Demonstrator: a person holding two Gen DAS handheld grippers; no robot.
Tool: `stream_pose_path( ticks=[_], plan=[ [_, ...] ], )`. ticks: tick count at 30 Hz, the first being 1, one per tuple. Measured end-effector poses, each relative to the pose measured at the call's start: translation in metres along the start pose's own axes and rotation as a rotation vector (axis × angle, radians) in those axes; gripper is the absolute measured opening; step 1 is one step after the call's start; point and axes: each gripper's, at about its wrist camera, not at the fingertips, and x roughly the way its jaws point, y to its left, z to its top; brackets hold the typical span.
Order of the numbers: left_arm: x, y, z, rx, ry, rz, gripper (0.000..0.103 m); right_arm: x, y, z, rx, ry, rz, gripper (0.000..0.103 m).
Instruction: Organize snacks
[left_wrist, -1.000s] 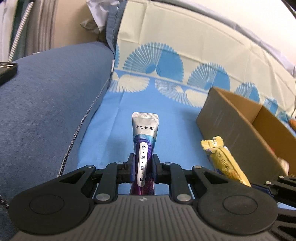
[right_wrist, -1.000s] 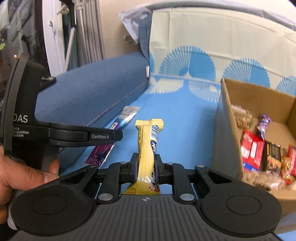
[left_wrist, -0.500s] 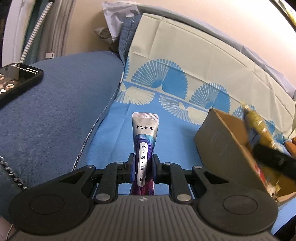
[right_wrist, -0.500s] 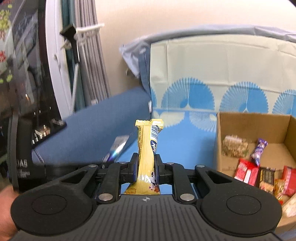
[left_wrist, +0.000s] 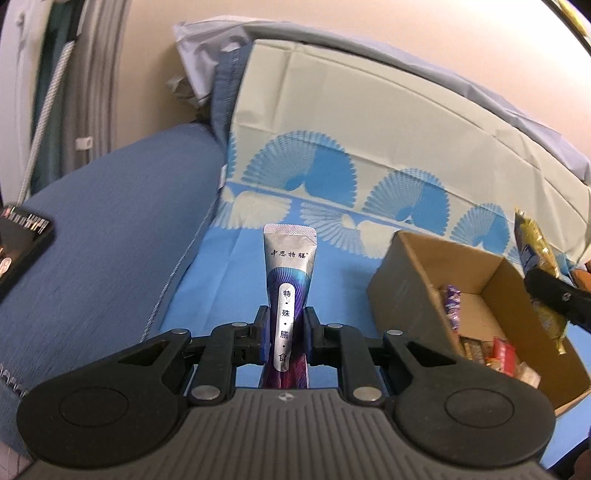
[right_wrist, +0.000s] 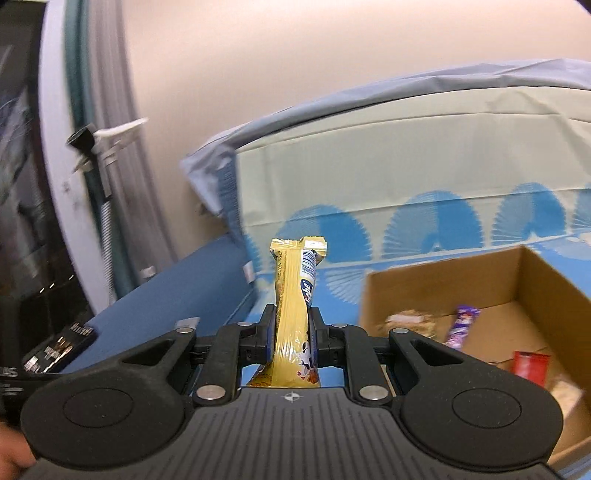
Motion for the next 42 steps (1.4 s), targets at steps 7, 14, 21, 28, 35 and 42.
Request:
stream_pose_path(
  ticks=[7, 14, 21, 28, 35, 42],
  plan=[
    [-0.002, -0.046, 0.021, 0.069, -0.044, -0.064, 0.019, -0.005, -0.031, 0.009, 0.077, -0.041, -0.107, 0.018],
    [0.003, -0.104, 0.048, 0.099, -0.080, -0.187, 0.019, -0.008, -0.062, 0.012, 0.147, -0.058, -0.267, 0.018],
    [0.004, -0.181, 0.070, 0.191, -0.146, -0.301, 0.019, -0.019, -0.089, 0.013, 0.207, -0.090, -0.356, 0.018],
    [0.003, -0.212, 0.076, 0.200, -0.139, -0.395, 0.062, -0.018, -0.108, 0.013, 0.242, -0.033, -0.375, 0.039],
    [-0.029, -0.188, 0.039, 0.233, -0.167, -0.398, 0.091, -0.017, -0.102, 0.013, 0.179, 0.030, -0.393, 0.094],
    [-0.051, -0.157, 0.005, 0.211, -0.132, -0.347, 0.094, -0.020, -0.099, 0.007, 0.122, 0.086, -0.424, 0.102]
  ],
)
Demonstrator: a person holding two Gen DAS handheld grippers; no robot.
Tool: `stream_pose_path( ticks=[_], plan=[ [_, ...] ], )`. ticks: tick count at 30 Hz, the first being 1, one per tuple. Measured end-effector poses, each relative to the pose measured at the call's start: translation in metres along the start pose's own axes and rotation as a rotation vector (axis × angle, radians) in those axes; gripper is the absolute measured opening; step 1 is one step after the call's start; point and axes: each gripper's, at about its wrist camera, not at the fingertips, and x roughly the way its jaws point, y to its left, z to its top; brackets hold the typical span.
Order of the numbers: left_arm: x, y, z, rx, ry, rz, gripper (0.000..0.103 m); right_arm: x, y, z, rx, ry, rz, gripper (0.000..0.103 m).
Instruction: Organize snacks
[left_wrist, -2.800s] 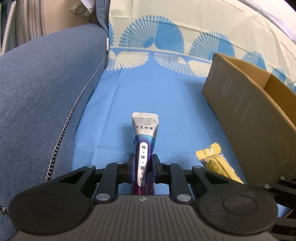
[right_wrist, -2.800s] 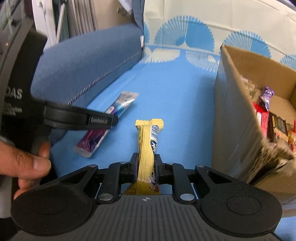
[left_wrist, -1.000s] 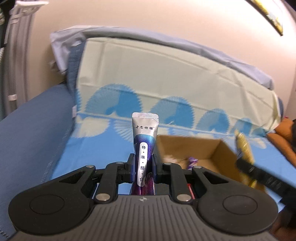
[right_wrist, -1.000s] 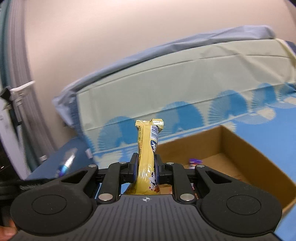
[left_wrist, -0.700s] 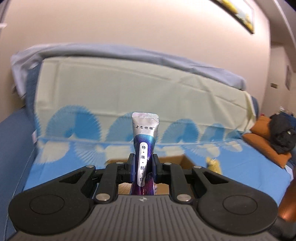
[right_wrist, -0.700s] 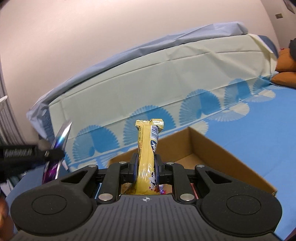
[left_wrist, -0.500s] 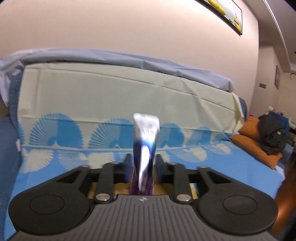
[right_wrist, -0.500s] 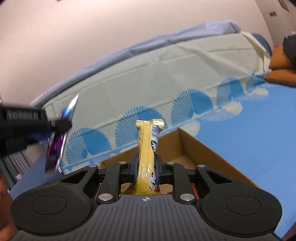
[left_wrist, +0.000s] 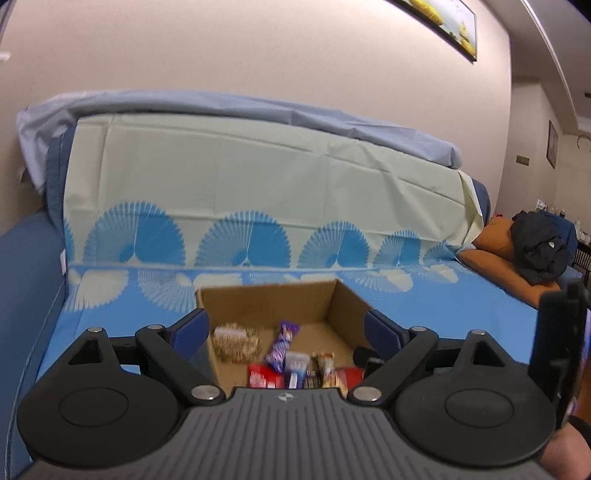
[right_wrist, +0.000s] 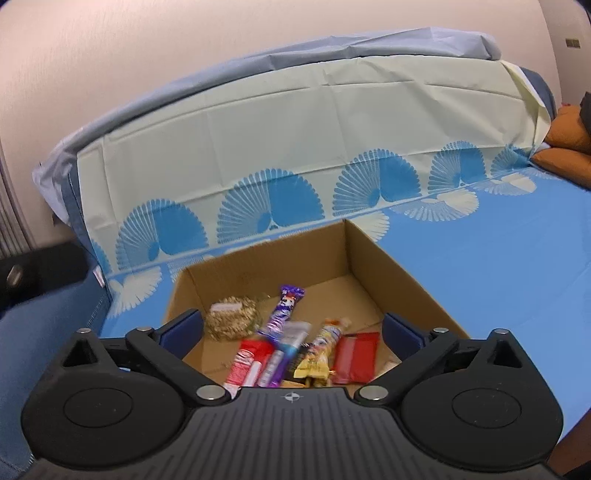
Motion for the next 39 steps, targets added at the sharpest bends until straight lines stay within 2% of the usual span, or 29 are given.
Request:
stream_pose_path(
  ticks=[3, 7, 10, 13, 17, 21, 24, 28, 39],
  plan=[
    [-0.007, 0.009, -0.010, -0.061, 0.036, 0.033, 0.102, -0.001, -0.001, -0.003, -0.031, 0.024, -0.019, 0.102],
    [-0.002, 0.019, -0.031, -0.112, 0.149, 0.046, 0.102, -0.006, 0.000, -0.010, -0.077, 0.064, -0.050, 0.102],
    [0.004, 0.025, -0.052, -0.154, 0.236, 0.094, 0.102, -0.015, -0.003, -0.014, -0.095, 0.101, -0.100, 0.102],
    [0.013, 0.022, -0.073, -0.154, 0.323, 0.132, 0.102, -0.028, -0.013, -0.017, -0.099, 0.153, -0.096, 0.102],
    [0.019, 0.013, -0.093, -0.162, 0.382, 0.121, 0.102, -0.052, -0.027, -0.017, -0.112, 0.159, -0.082, 0.102],
    [0.019, 0.003, -0.103, -0.138, 0.390, 0.117, 0.102, -0.063, -0.035, -0.031, -0.091, 0.166, -0.076, 0.102],
    [0.019, 0.002, -0.106, -0.129, 0.375, 0.130, 0.102, -0.059, -0.029, -0.040, -0.139, 0.158, -0.107, 0.102],
    [0.020, 0.005, -0.103, -0.138, 0.360, 0.135, 0.102, -0.042, -0.027, -0.050, -0.184, 0.220, -0.113, 0.102],
    [0.022, 0.012, -0.102, -0.152, 0.354, 0.142, 0.102, -0.036, -0.012, -0.054, -0.251, 0.217, -0.124, 0.102]
  ],
)
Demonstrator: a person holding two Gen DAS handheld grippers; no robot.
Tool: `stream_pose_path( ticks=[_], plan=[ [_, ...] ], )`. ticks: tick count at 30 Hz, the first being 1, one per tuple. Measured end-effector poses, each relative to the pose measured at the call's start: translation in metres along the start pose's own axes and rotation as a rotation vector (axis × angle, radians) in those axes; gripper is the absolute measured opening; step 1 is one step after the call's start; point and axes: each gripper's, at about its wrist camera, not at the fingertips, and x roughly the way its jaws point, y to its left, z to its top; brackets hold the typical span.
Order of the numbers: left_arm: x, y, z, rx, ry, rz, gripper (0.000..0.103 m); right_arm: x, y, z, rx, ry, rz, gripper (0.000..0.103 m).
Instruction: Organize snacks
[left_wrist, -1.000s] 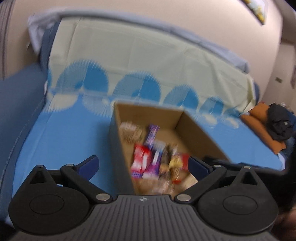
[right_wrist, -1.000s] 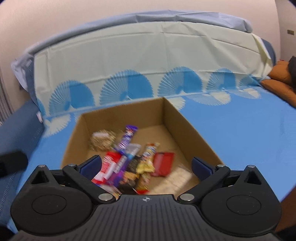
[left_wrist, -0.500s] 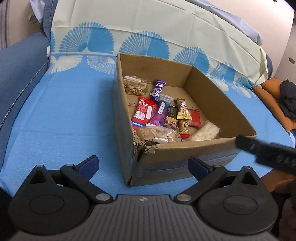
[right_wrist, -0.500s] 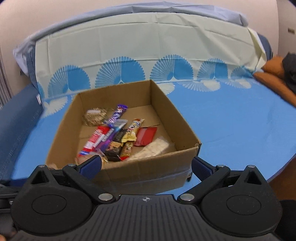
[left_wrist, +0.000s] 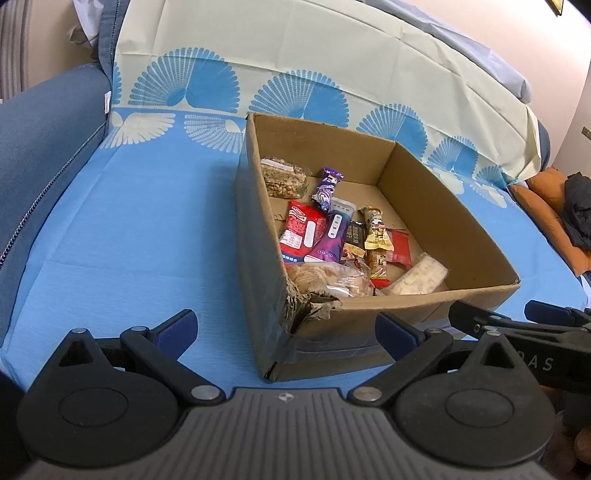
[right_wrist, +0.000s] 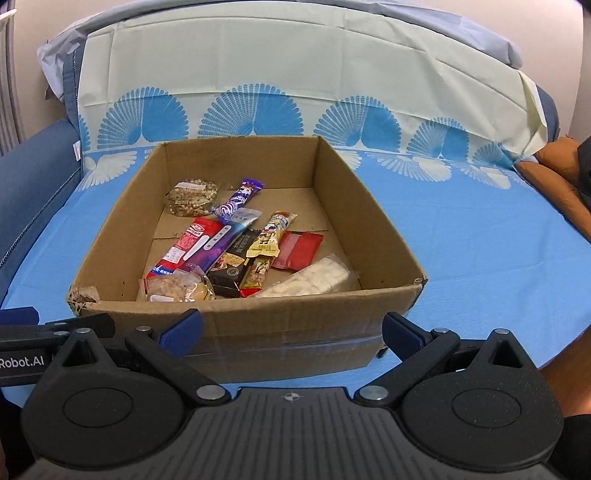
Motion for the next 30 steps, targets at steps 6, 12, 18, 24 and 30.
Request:
stream_pose_path(
  ticks=[6, 12, 18, 24, 30],
  plan=[
    [0.0004, -0.0004, -0.0004, -0.002, 0.001, -0.003, 0.102, 0.0009, 0.0002, 0.0000, -0.003, -0.002, -0.005, 0.102],
    [0.0002, -0.0007, 0.0000, -0.001, -0.001, 0.000, 0.102, 0.0012, 0.0001, -0.0003, -0.003, -0.004, -0.005, 0.102],
    [0.0001, -0.0008, -0.0001, -0.002, 0.000, -0.001, 0.102, 0.0008, 0.0004, -0.0007, -0.005, -0.007, -0.008, 0.102],
    [0.0002, -0.0007, -0.0002, -0.002, -0.001, -0.001, 0.102, 0.0014, 0.0001, -0.0011, -0.004, -0.007, -0.007, 0.102],
    [0.0005, -0.0012, -0.0001, -0.002, -0.001, -0.003, 0.102, 0.0017, 0.0000, -0.0011, -0.004, -0.006, -0.006, 0.102]
  ],
)
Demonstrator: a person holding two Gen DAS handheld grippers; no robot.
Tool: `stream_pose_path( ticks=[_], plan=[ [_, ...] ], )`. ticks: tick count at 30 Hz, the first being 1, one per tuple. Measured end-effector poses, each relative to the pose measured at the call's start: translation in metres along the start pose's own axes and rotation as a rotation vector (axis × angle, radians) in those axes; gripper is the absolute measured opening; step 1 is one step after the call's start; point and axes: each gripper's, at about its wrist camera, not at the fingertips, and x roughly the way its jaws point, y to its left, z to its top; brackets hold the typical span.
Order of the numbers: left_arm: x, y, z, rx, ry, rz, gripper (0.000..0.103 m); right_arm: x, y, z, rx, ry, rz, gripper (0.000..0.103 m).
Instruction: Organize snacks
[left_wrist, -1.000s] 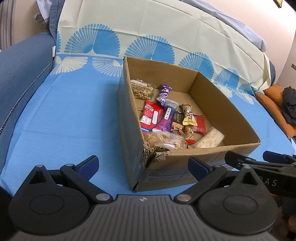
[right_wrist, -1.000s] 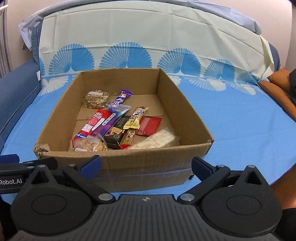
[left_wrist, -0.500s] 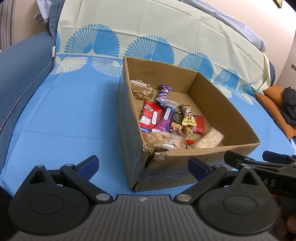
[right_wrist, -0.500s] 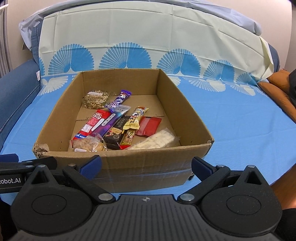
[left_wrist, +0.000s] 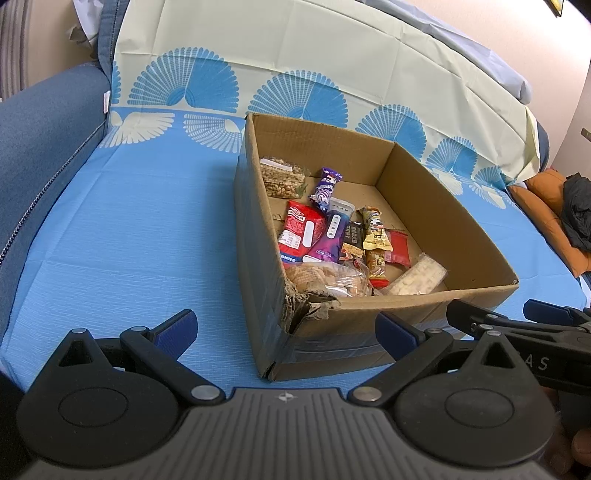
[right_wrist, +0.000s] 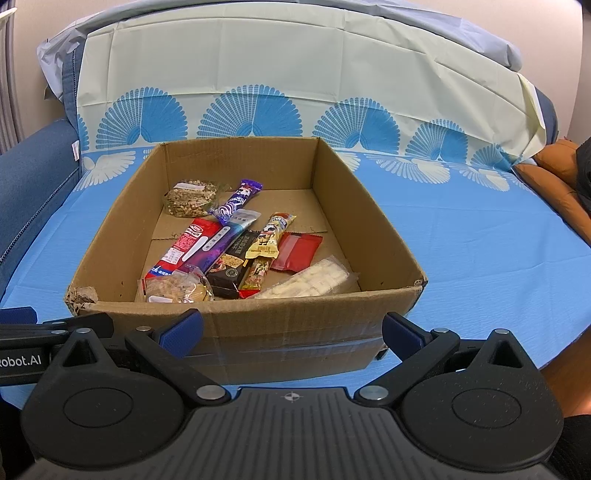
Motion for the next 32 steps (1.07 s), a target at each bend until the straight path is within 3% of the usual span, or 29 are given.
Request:
stream_pose_path(
  ticks=[32],
  plan=[
    [-0.0040, -0.0047, -0.0014, 0.020, -0.022, -0.019, 0.103, -0.0025, -0.0002, 0.0033, 0.027, -0.015, -0.002, 0.102]
  ],
)
